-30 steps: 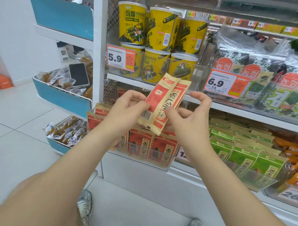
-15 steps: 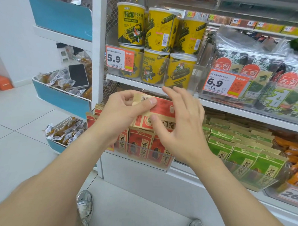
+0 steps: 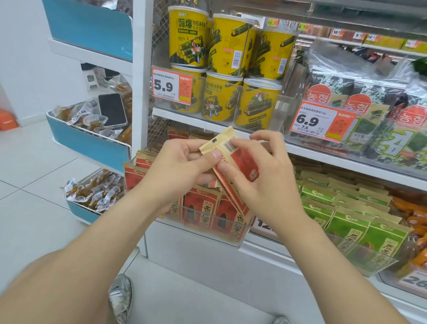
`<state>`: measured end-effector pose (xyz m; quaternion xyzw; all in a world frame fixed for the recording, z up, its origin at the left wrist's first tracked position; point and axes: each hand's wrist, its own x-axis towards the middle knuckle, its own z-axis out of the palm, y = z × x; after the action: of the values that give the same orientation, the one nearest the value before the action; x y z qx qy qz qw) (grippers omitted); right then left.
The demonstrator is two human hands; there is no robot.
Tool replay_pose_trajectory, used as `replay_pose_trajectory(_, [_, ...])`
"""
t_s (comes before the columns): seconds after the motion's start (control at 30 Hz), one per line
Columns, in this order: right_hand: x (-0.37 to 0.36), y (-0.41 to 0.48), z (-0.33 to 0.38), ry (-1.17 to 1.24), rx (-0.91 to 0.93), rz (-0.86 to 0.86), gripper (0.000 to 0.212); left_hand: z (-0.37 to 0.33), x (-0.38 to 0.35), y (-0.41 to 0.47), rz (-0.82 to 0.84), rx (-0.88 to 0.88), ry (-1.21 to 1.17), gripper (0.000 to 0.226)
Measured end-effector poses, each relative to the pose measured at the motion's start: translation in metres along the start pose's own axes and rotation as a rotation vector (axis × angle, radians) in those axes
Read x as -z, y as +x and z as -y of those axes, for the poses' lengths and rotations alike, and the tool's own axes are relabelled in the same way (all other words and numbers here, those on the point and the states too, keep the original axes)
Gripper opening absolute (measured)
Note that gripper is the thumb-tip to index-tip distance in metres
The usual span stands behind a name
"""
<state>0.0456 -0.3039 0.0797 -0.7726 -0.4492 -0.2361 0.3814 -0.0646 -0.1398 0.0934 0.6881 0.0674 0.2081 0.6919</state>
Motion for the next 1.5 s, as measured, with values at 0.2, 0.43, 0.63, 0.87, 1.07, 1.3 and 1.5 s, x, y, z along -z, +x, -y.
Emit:
replay_pose_trajectory(0.2, [-0.005, -0.001, -0.005, -0.246, 0.184, -0.099, 0.031, -0.001, -0.008, -0.005, 0.023, 0.026, -0.033, 0.022])
replay_pose_trajectory(0.43, [-0.008, -0.002, 0.013, -0.629, 0.241, -0.098, 0.015, 0.002, -0.015, -0.006, 0.027, -0.034, 0.085, 0.026])
replay_pose_trajectory(0.63, [-0.009, -0.002, 0.019, -0.622, 0.215, -0.056, 0.013, 0.001, -0.014, -0.007, 0.014, -0.073, 0.089, 0.029])
replay_pose_trajectory(0.87, [-0.017, 0.001, 0.024, -0.609, 0.173, -0.067, 0.018, -0.001, -0.020, -0.007, -0.075, -0.027, -0.020, 0.030])
replay_pose_trajectory(1.07, [-0.023, 0.003, 0.023, -0.583, 0.186, -0.081, 0.024, 0.002, -0.027, -0.006, -0.205, 0.006, -0.064, 0.031])
replay_pose_trajectory(1.3, [-0.022, 0.003, 0.022, -0.489, 0.224, -0.142, 0.013, 0.005, -0.029, -0.004, -0.337, -0.007, 0.003, 0.010])
replay_pose_trajectory(1.5, [-0.019, -0.001, 0.023, -0.532, 0.298, -0.143, 0.006, 0.003, -0.022, -0.005, -0.272, 0.040, -0.039, 0.006])
